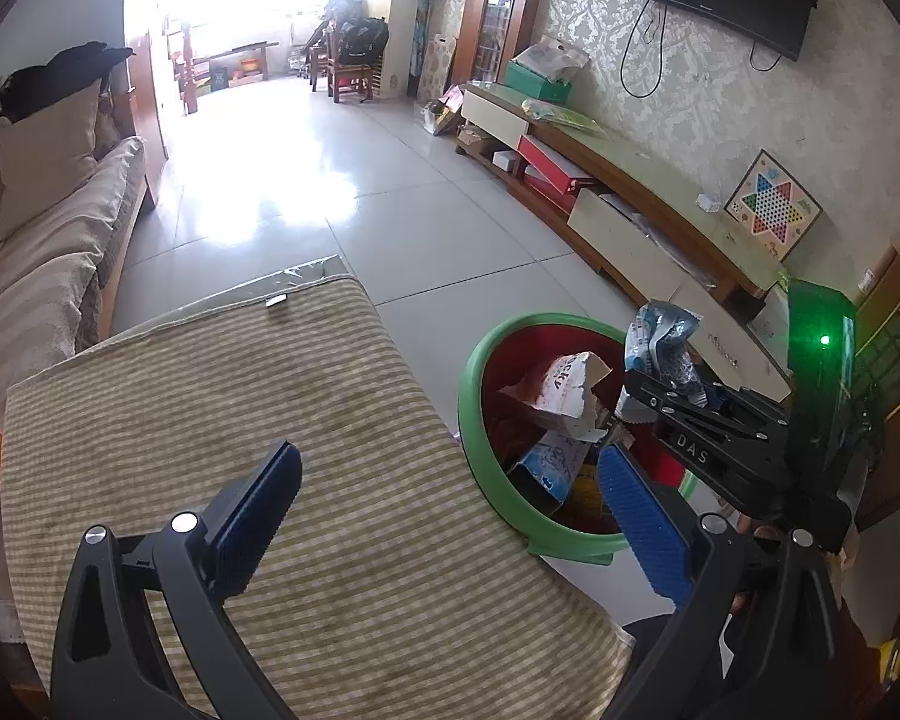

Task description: Collect trash

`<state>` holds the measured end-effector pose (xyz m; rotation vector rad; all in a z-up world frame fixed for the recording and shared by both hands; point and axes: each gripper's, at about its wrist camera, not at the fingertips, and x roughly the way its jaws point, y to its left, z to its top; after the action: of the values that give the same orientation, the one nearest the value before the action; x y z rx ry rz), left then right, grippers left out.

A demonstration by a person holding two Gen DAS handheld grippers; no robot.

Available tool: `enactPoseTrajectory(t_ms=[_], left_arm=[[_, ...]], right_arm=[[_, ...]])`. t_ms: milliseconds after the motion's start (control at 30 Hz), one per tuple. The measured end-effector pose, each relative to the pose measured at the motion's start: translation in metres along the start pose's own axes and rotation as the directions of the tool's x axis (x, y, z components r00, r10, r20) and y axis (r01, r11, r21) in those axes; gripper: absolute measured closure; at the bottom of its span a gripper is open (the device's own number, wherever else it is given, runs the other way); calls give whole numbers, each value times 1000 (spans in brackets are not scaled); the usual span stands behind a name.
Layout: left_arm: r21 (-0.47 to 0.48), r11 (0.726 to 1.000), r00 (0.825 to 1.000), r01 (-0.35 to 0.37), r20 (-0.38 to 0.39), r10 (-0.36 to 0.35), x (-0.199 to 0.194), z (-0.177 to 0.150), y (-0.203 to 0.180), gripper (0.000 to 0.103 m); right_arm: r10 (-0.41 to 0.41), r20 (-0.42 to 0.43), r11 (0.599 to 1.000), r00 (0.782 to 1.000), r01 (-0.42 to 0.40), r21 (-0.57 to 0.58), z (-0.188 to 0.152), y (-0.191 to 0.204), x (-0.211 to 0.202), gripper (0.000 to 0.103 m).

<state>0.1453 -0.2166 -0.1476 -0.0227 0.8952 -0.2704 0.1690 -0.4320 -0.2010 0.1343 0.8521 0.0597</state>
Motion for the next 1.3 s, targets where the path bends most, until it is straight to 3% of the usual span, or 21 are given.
enactPoseTrajectory(t_ms=[33,100,167,300,400,533,567,633,700,733,767,800,833,867,967,1000,1200,1300], left_arm=[[-4,1000,1000,0,4,0,-3,0,1,8],[-11,1000,1000,4,16,-4,-9,0,5,8],[-3,1000,999,-4,36,4,-18,-1,9,8],[-12,1000,997,-6,83,7,-40,-1,21,8],[-43,999,991,23,132,-18,-58,-2,34,8],[-74,997,975,26,220,-9,-88,-6,51,8],[-80,997,970,21,244,-1,-97,-7,56,8],[-84,996,959,17,283,8,-113,-9,63,8],[-87,996,945,3,325,26,-129,-9,69,8],[-88,996,936,-16,350,46,-137,-10,72,8],[-89,995,924,-40,375,71,-144,-10,73,8],[-89,993,907,-73,408,103,-153,-9,74,8],[-87,991,890,-99,438,127,-161,-9,75,8],[-81,988,863,-130,482,153,-171,-9,75,8],[-70,981,802,-179,568,187,-196,-9,72,8],[-72,981,794,-179,578,187,-202,-8,71,8],[-95,987,788,-132,594,163,-231,-4,72,8],[-96,988,801,-125,578,158,-235,-5,73,8]], right_arm=[[7,-11,1000,1000,-7,-11,1,3,5,66],[-12,-15,1000,1000,12,-26,0,7,9,43],[-42,8,999,999,42,-34,0,11,4,29],[-42,75,999,996,43,-17,2,20,-27,11],[-18,132,1000,991,20,-13,1,36,-60,5],[-10,232,999,973,18,-35,-8,66,-109,5],[1,274,999,962,11,-42,-11,74,-123,5],[27,392,999,920,-6,-54,-21,88,-152,5],[11,542,998,840,22,-55,-37,104,-180,5],[-29,617,997,786,67,-38,-47,114,-191,5],[-72,642,995,763,102,-10,-54,122,-196,5],[-115,604,991,788,134,14,-53,130,-198,5],[-105,563,991,820,130,-6,-50,137,-197,5],[-84,544,992,835,119,-29,-49,142,-198,5],[-130,586,986,800,165,-8,-51,152,-209,5],[-135,589,986,797,165,2,-50,151,-213,5],[-201,584,980,787,158,124,-47,138,-232,5],[-219,573,976,790,171,138,-51,137,-233,5]])
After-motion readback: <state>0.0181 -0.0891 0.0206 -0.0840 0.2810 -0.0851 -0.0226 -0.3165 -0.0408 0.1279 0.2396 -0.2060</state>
